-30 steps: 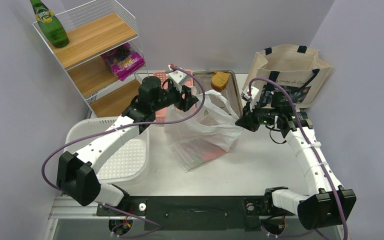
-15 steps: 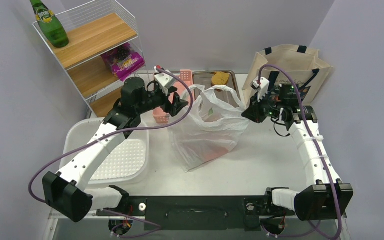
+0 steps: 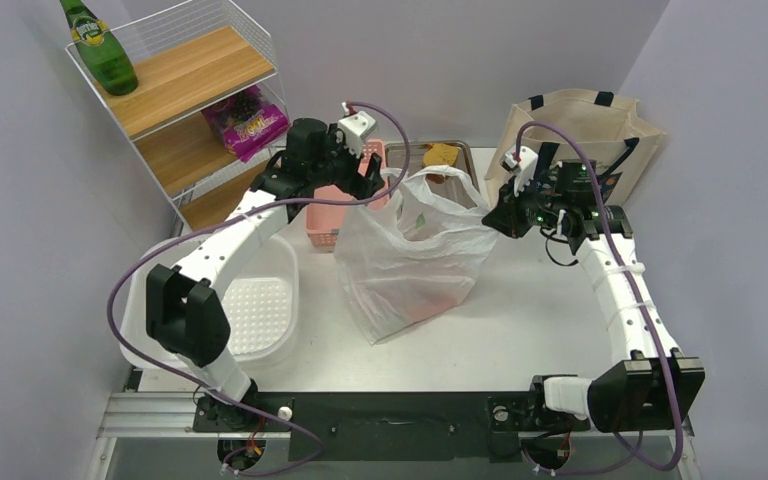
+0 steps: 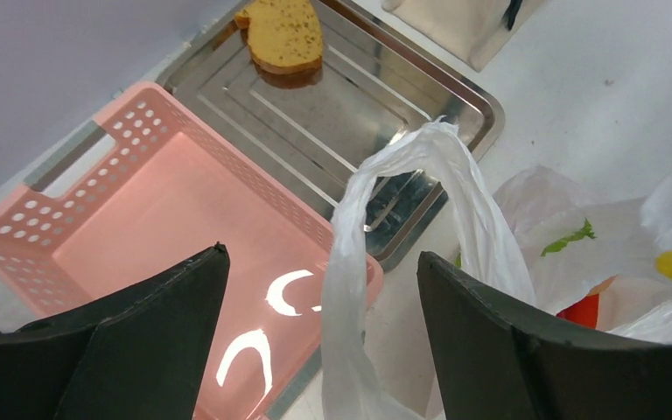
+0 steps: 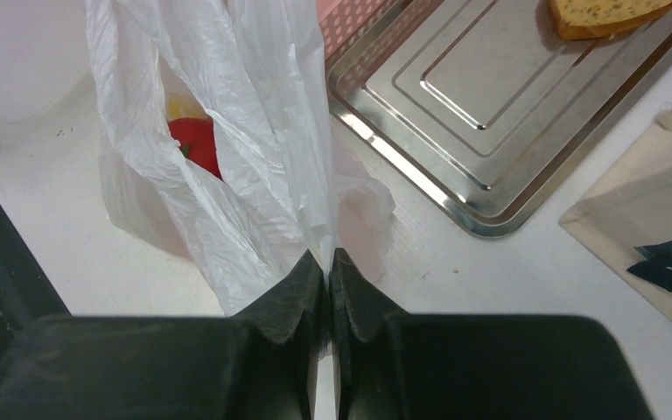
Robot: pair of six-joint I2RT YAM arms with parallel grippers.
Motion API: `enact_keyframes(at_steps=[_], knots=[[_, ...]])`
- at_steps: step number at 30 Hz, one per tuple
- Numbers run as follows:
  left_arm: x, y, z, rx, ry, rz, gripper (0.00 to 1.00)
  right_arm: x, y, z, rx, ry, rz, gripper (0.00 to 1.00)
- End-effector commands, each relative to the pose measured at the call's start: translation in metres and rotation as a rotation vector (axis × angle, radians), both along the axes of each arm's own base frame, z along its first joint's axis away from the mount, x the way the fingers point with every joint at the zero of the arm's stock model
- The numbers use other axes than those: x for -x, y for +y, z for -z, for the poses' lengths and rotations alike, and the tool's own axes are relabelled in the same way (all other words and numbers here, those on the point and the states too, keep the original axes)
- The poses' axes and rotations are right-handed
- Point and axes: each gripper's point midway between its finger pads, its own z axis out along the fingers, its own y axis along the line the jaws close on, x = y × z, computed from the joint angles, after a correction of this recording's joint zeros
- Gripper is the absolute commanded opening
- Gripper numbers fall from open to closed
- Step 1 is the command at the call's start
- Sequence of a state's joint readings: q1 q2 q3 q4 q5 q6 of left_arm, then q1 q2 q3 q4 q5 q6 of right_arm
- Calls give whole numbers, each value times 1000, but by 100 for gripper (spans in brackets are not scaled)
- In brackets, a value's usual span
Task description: Untie the knot of the grocery bags and take out the mixed food
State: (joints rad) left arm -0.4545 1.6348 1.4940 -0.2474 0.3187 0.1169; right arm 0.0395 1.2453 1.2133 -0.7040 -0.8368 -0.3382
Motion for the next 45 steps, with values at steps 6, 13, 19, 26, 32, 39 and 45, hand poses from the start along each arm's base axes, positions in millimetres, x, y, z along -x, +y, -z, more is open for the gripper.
enact_keyframes(at_steps=[6, 13, 19, 26, 32, 39, 45], knots=[[25, -24, 7, 65, 140, 136, 16, -67, -8, -35, -35, -93, 72, 5], [86, -19, -91, 316, -132, 228, 0, -87, -27, -11, -24, -15, 248, 9], [126, -28, -100, 300, -243, 326, 0, -84, -28, -26, -86, -9, 329, 67], [136, -46, -100, 267, -278, 321, 0, -23, -10, -101, -141, -221, 167, 86], [140, -51, -109, 283, -287, 328, 0, 48, 19, -84, -97, -246, -45, 87], [156, -58, -120, 303, -304, 414, 0, 46, 64, -64, -120, -323, -148, 84], [155, -64, -122, 296, -320, 424, 0, 45, 110, -47, -155, -322, -247, 84]])
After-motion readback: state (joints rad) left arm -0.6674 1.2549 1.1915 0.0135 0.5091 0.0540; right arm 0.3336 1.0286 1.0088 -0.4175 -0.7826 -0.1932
